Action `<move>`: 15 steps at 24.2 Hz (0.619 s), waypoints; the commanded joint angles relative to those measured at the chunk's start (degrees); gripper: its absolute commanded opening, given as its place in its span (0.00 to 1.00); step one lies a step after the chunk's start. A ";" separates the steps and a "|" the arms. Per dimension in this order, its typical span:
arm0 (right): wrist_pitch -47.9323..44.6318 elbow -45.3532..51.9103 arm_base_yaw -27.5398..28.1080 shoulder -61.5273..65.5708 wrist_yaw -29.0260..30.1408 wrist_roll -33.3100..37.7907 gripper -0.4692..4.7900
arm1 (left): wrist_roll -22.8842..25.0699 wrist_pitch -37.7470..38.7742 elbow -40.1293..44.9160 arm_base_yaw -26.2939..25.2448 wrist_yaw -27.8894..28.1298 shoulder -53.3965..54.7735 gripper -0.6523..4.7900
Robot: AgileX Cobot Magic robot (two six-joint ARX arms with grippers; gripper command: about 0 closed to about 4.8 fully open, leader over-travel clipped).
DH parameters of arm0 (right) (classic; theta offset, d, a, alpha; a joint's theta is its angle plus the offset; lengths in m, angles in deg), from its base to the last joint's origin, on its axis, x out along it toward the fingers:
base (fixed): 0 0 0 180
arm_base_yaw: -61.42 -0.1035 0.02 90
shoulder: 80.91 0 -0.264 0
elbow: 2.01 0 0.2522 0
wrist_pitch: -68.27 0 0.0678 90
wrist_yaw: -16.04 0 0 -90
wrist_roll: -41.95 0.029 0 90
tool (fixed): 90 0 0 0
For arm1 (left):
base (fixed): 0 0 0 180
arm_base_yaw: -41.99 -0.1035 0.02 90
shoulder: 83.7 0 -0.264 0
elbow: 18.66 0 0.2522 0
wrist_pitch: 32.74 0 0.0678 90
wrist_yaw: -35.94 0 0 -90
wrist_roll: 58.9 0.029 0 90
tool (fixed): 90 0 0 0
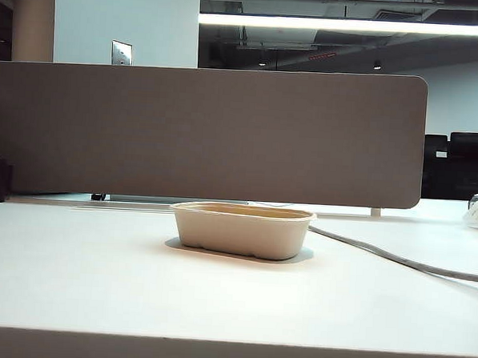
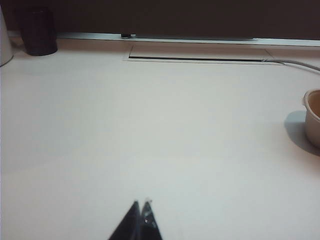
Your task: Pick up the cleaning sponge from the table and place it into the paper lunch box.
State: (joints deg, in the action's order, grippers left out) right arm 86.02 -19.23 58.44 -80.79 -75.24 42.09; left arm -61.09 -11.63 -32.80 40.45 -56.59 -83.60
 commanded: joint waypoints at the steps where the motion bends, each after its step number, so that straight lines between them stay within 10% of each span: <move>1: -0.74 0.79 0.72 0.11 0.28 0.92 0.08 | 0.07 -0.55 -0.04 0.00 -0.11 0.04 0.11; 15: -1.20 2.03 -0.39 0.11 -0.09 0.90 0.08 | 0.04 -0.55 -0.04 0.00 -0.11 0.04 0.11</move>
State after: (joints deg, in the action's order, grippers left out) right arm 85.93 -17.11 58.53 -80.70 -75.29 42.77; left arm -61.09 -11.63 -32.80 40.45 -56.59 -83.60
